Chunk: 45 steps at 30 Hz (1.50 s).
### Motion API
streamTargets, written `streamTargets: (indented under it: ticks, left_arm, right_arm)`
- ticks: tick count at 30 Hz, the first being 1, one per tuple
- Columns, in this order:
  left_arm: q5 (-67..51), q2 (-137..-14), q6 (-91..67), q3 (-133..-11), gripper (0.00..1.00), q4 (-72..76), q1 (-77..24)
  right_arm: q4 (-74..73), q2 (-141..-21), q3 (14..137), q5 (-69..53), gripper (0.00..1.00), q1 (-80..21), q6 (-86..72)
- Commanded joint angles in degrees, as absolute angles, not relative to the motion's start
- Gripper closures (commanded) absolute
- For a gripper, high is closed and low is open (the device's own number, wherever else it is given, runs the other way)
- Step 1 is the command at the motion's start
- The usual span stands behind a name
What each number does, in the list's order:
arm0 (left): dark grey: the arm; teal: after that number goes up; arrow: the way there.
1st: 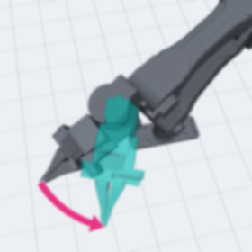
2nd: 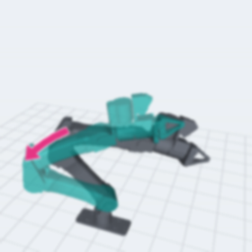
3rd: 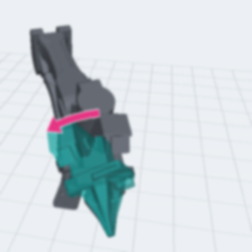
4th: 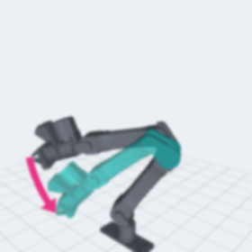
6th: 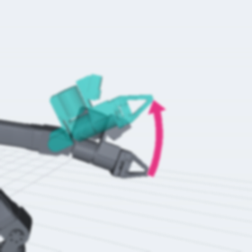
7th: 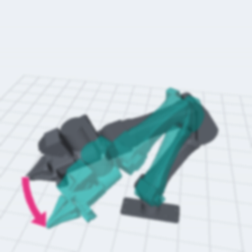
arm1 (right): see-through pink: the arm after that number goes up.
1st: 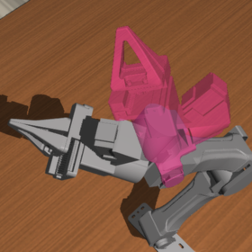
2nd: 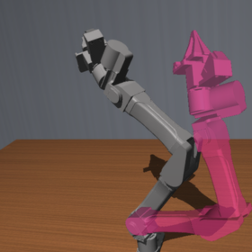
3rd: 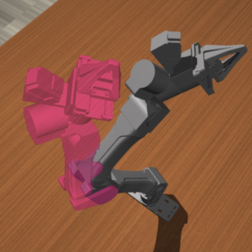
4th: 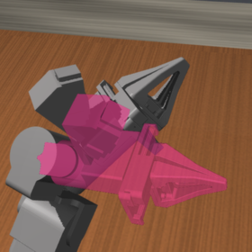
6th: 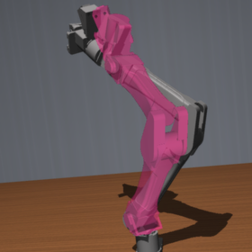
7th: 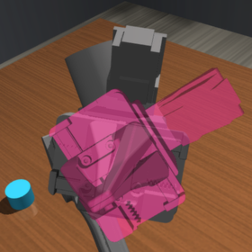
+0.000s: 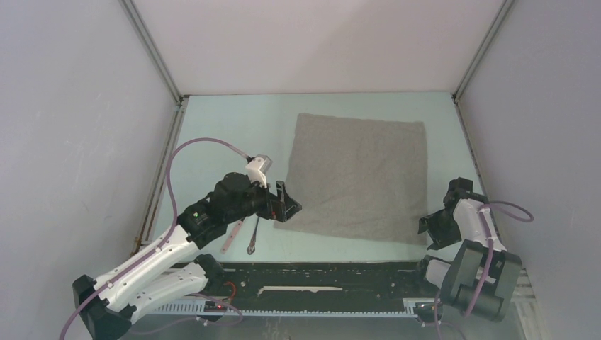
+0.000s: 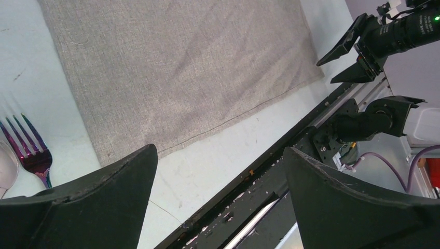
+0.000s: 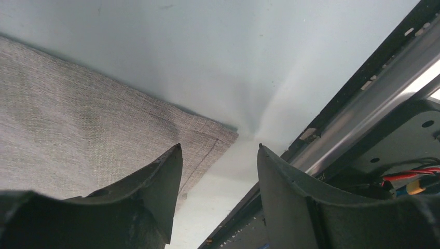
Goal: Fold the napkin into a case and place the utensils inside
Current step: Pick up the flattened napkin from the center of the board.
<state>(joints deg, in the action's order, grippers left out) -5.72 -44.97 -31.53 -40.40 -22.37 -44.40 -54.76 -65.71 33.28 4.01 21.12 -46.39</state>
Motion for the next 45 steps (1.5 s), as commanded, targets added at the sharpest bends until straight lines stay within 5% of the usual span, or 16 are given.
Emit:
streamTargets:
  ticks: [1, 12, 27, 43, 45]
  left_arm:
    - [-4.3, -45.0, -30.0, -42.5, 0.02, -22.4, -45.0]
    - [-4.0, -45.1, -29.8, -42.4, 0.02, -22.9, -45.6]
    - [-3.1, -44.7, -29.4, -42.1, 0.02, -23.5, -45.9]
    - [-2.5, -44.9, -29.4, -42.0, 0.02, -24.1, -46.0]
    - [-2.3, -45.2, -29.9, -41.8, 0.01, -24.1, -46.0]
  right_arm:
    - [-52.2, -65.4, 33.2, 3.8, 0.38, 22.4, -47.5]
    - [-50.8, -65.4, 31.4, 4.0, 0.48, 23.5, -47.7]
    - [-49.3, -64.8, 29.8, 4.7, 0.48, 23.4, -48.2]
    - [-44.1, -56.1, 24.6, 2.4, 1.0, 22.9, -50.9]
    - [-46.5, -54.4, 25.5, 3.9, 1.0, 22.7, -51.1]
